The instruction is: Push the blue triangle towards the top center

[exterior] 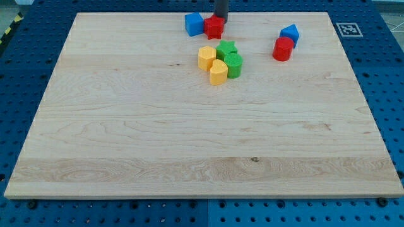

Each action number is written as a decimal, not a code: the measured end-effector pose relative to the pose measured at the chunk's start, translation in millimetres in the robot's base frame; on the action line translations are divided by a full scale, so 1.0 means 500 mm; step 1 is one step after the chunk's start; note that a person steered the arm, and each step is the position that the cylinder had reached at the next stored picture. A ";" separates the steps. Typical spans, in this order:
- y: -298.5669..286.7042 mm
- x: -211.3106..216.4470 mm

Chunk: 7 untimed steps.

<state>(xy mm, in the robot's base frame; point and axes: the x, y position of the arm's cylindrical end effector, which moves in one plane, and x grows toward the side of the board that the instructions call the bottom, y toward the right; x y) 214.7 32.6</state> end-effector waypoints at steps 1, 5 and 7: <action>-0.023 -0.021; 0.396 0.100; 0.407 0.190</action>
<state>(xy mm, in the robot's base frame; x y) 309.6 236.1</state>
